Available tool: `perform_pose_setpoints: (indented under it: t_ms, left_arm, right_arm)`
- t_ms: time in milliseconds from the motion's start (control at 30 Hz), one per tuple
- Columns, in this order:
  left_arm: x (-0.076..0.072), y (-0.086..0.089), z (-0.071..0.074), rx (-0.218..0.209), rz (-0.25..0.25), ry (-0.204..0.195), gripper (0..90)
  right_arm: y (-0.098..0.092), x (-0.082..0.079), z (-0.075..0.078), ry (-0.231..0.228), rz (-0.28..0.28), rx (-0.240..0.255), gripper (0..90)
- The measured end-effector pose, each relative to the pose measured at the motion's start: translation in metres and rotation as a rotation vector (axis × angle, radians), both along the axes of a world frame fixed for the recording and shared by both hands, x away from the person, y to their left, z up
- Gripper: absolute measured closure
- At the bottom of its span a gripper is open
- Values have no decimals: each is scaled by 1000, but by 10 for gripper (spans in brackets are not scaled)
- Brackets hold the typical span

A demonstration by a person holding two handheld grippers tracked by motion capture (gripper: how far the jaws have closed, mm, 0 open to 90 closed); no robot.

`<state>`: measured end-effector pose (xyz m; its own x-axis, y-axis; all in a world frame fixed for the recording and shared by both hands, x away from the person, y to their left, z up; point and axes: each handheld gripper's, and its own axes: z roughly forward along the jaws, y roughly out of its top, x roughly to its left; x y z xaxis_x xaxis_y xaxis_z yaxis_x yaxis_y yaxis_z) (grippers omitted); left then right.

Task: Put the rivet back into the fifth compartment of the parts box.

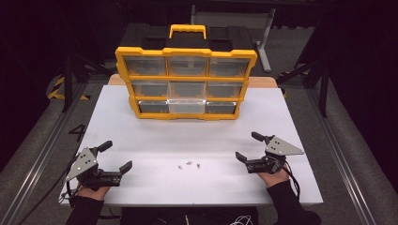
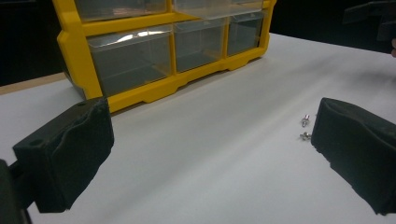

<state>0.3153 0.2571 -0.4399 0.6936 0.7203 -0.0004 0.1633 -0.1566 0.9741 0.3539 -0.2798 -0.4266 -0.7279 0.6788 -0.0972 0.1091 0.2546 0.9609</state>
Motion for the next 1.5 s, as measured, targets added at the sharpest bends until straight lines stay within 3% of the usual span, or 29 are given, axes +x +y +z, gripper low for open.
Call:
perform_pose_setpoints:
  t_ms: [267, 433, 600, 833, 1200, 1333, 1500]
  left_arm:
    - [0, -3, 0, -1, -22, -12, 1]
    - [1, -1, 1, -10, -15, 35, 6]
    - [-2, -3, 4, 11, -5, 9, 11]
    - [1, -3, 4, 13, 1, 17, 7]
    - [1, -2, 3, 12, 1, 27, 5]
    - [1, -2, 3, 10, 4, 24, 5]
    - [1, -2, 3, 15, 3, 24, 4]
  right_arm:
    - [-1, 2, 2, 3, -6, 9, 31]
    - [-1, 4, 3, 19, 0, 27, 24]
    - [3, 4, 9, 9, 9, 10, 26]
    - [20, 11, 23, 19, 78, 43, 26]
    - [57, 21, 42, -8, 176, -44, 48]
    - [63, 24, 48, 6, 191, -56, 63]
    - [80, 30, 64, 63, 226, -156, 84]
